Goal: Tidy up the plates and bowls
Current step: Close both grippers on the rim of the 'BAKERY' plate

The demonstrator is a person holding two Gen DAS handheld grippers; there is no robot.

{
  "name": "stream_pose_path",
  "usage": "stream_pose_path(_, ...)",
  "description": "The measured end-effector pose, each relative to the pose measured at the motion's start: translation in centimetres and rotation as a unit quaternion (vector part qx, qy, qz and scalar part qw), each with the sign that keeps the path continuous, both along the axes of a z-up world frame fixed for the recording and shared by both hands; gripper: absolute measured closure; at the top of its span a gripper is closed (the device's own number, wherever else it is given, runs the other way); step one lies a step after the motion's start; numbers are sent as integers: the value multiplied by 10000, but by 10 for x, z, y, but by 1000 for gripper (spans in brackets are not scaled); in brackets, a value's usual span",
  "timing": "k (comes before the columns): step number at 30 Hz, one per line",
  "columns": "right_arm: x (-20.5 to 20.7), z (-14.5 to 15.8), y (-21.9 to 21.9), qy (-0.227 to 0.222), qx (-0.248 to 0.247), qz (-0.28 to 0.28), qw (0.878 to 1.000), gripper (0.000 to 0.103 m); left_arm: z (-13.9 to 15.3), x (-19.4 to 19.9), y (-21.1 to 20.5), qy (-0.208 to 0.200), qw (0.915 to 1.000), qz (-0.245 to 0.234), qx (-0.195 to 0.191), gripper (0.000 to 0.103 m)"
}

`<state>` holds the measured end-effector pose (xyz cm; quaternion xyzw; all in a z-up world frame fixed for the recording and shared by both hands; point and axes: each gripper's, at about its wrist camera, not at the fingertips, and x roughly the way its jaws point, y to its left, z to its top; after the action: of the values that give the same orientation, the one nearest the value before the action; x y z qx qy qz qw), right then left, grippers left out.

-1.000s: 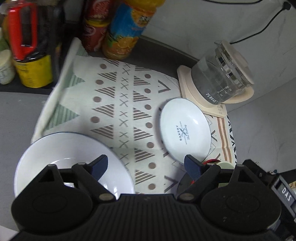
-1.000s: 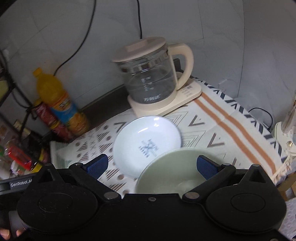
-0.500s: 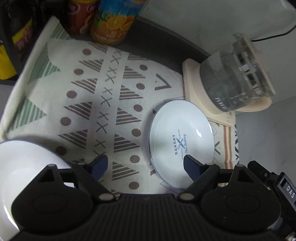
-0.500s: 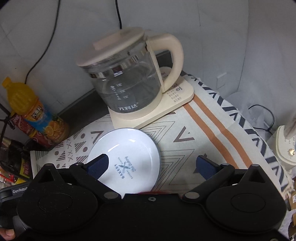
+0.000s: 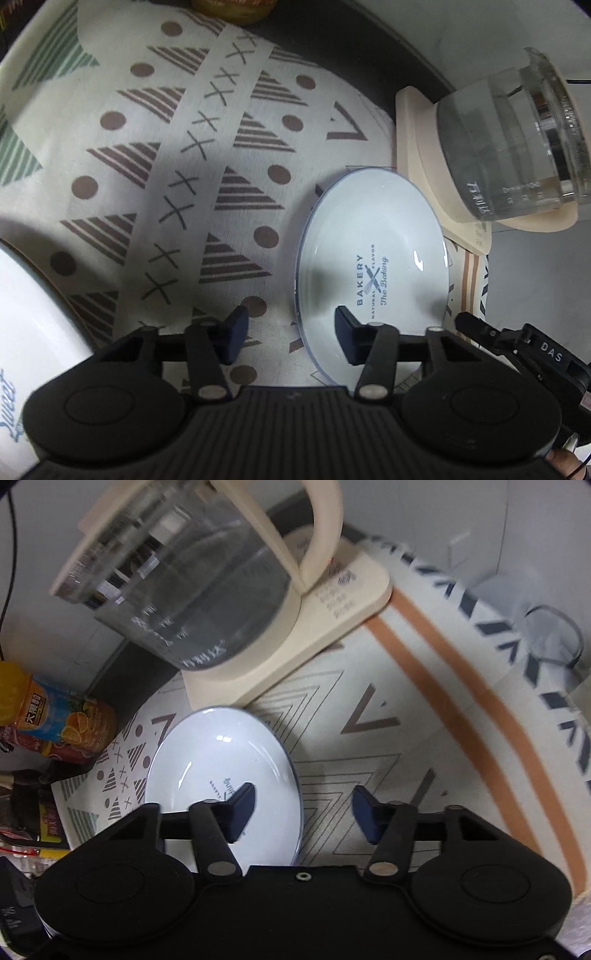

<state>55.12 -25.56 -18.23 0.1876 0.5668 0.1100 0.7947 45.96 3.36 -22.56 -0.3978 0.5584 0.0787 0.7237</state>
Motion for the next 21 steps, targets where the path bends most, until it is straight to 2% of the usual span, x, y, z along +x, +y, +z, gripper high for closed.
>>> stream_pose_path(1,3,-4,0,98,55,24,9999,58,-2,1,0,31,10000,22,-23,60)
stream_pose_path(3,8,-11,0,301,130,33,9995,68,-6,3,-1,76,9999,45,-96,70)
stream_pose_path(7,16,-26,-3,598,324,74,9977,71,-10,4,-5,77,9999,49,-107,79)
stream_pose_path(9,19,-34,-4,733,409,72,9964,76,-12,6,-7,72,9999,21,-84,82)
stream_pose_path(14,25,-40,1,919,497,203,9943,77,-12,11,-15,92,9998,-143,71,83)
stream_pose_path(21,30,-45,7,1012,772,352,9912,79,-16,9,-13,125,9999,34,-49,91)
